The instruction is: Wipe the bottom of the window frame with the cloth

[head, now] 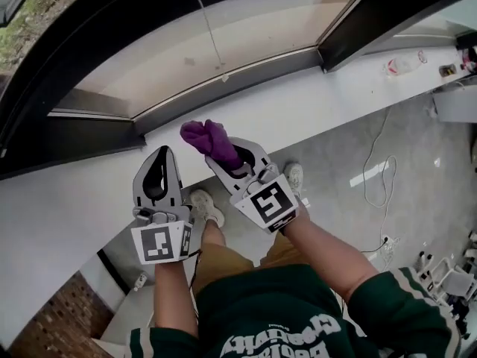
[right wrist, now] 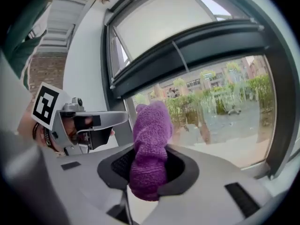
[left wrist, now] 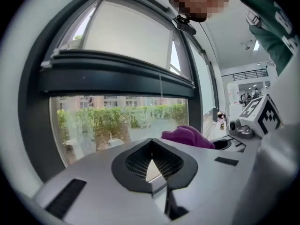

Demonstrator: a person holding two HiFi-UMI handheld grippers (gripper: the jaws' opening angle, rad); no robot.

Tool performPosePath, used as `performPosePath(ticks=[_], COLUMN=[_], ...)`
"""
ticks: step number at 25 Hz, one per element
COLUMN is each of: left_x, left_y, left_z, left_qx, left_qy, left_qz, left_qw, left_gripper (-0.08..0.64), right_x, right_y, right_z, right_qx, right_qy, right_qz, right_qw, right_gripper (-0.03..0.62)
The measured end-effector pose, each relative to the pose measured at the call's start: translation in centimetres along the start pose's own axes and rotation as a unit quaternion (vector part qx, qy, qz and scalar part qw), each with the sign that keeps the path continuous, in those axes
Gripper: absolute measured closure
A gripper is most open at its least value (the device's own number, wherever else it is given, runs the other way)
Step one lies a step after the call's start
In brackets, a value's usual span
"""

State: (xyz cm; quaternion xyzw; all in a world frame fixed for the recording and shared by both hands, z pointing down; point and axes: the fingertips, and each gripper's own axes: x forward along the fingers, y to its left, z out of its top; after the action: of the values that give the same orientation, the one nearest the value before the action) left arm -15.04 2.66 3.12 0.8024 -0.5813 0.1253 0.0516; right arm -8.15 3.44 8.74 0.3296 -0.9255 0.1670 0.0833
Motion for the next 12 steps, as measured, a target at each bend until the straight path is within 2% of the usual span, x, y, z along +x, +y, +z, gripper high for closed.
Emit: performPosePath(ticks=[6,12], left_x=[-0.6,0.5], left_y=[9.3,14.1], left_z=[-12.0,-23.3], left_qx=[-0.037,-0.071], left_qy=[0.031,0.049], left_qz=[0.033,0.055], left_qw=[0.9983,0.9947], left_gripper=[0.551,0.551], right_x=[12.3,22.2], right_y=[4.9,6.2], right_z=[-10.5,-18.0], right_qx=[0.053,0.06], right_qy=[0.059,0.075], right_qz=[-0.005,0.018], right_qw=[0.997,0.995], right_gripper=[0.474,0.476])
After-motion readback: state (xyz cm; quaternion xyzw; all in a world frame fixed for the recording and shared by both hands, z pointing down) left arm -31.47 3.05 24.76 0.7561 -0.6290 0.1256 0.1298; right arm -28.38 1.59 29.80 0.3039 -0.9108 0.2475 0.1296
